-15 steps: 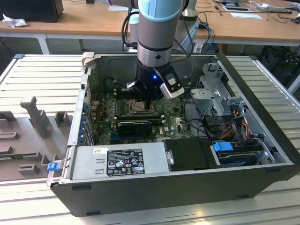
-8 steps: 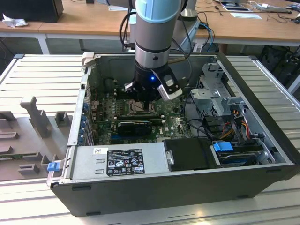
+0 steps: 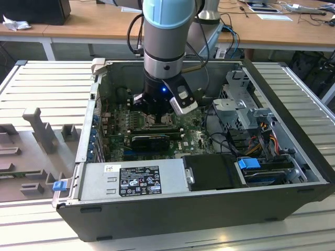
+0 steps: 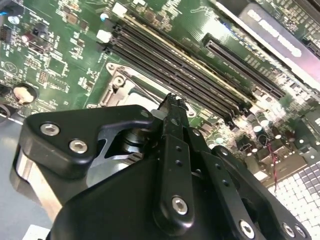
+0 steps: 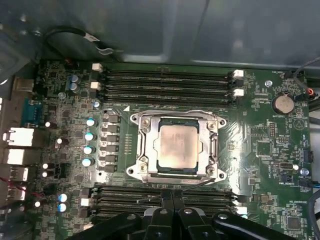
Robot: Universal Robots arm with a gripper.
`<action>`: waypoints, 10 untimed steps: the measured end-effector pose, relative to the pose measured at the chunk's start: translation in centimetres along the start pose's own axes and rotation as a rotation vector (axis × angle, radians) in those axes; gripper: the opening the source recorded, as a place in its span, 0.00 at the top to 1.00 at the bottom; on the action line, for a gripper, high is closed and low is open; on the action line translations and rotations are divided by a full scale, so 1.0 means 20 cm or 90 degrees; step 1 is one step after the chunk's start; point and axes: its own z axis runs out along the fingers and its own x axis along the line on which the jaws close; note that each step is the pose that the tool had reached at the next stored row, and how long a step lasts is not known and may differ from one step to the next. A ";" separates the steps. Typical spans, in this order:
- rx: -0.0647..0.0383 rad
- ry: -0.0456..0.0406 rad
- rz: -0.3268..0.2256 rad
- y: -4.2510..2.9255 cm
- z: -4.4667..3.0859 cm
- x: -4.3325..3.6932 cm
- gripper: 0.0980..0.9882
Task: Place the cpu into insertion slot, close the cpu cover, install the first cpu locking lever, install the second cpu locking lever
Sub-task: 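Install the second cpu locking lever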
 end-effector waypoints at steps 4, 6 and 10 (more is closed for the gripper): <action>-0.009 -0.0004 0.000 -0.011 0.022 0.028 0.99; -0.009 -0.0004 0.000 -0.015 0.045 0.030 0.99; -0.011 -0.0005 0.000 -0.021 0.087 0.033 0.99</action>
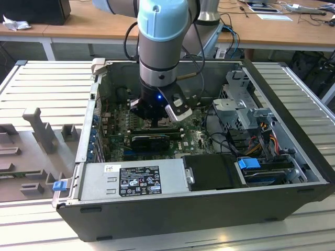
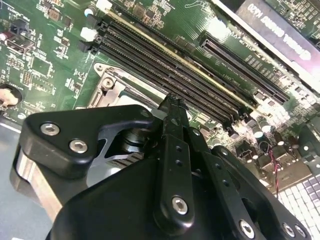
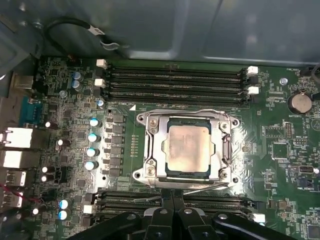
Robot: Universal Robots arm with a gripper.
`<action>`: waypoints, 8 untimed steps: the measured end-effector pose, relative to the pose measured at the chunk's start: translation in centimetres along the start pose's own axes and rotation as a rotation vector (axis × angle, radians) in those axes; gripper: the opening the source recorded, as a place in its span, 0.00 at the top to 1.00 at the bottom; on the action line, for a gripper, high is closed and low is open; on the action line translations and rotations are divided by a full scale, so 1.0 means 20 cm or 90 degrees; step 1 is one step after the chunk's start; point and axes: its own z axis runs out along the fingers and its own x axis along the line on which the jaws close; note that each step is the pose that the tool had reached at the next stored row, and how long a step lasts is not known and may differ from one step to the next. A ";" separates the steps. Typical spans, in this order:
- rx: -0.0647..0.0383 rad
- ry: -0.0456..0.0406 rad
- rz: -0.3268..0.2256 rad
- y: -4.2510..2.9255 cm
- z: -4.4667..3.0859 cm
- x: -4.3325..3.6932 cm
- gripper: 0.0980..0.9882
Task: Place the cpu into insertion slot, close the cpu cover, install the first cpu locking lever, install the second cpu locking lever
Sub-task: 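Install the second cpu locking lever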
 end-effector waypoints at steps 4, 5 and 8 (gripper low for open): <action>-0.002 -0.0001 0.000 -0.003 0.018 0.002 0.99; -0.003 -0.0001 0.000 -0.004 0.021 0.004 0.99; -0.012 -0.0005 0.000 -0.007 0.034 0.016 0.99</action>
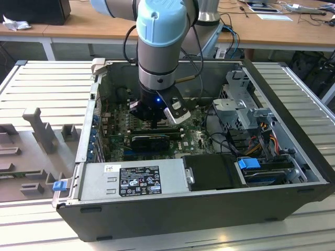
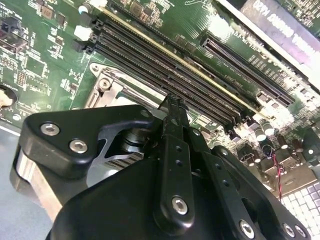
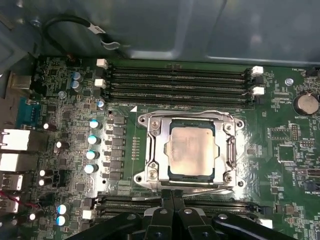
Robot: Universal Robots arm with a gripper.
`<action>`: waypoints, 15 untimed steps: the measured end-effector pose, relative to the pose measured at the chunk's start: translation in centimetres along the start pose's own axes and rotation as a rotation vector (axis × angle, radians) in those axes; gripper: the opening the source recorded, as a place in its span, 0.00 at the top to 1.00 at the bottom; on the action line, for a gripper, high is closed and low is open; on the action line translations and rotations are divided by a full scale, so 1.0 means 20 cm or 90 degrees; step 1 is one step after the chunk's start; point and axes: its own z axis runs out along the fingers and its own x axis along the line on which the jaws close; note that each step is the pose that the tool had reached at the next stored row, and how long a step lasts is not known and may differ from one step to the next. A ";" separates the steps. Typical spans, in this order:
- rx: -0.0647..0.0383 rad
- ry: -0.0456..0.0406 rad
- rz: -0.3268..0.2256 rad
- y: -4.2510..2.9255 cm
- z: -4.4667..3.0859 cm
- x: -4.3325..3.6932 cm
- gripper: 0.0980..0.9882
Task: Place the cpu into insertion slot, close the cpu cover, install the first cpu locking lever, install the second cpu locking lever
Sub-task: 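Install the second cpu locking lever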
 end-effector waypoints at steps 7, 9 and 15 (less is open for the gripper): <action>-0.016 -0.0005 -0.001 -0.027 0.004 0.079 0.99; -0.028 -0.0011 -0.001 -0.046 0.005 0.101 0.99; -0.062 -0.0028 -0.001 -0.063 0.037 0.117 0.99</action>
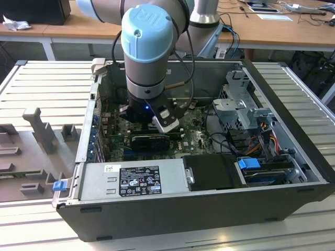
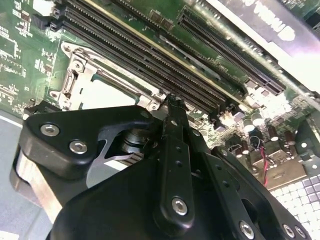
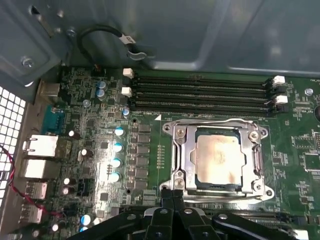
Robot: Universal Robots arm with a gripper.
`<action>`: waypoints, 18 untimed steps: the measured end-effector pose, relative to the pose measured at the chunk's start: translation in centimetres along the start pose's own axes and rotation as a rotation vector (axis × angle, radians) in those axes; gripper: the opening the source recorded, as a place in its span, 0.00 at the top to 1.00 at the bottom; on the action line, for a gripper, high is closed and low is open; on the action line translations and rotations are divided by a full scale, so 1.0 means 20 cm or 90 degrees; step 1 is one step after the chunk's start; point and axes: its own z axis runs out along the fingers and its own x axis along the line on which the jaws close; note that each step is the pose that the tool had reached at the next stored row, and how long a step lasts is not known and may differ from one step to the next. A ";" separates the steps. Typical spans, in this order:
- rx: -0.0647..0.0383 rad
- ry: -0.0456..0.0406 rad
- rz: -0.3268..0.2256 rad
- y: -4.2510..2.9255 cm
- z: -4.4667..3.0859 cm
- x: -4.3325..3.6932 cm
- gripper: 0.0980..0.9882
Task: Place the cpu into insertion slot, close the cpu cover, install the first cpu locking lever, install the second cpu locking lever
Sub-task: 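Install the second cpu locking lever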
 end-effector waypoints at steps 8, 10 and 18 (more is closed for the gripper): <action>-0.018 -0.0007 0.000 -0.017 0.060 0.017 0.99; -0.019 -0.0007 0.000 -0.017 0.061 0.017 0.99; -0.020 -0.0009 0.000 -0.009 0.032 0.028 0.99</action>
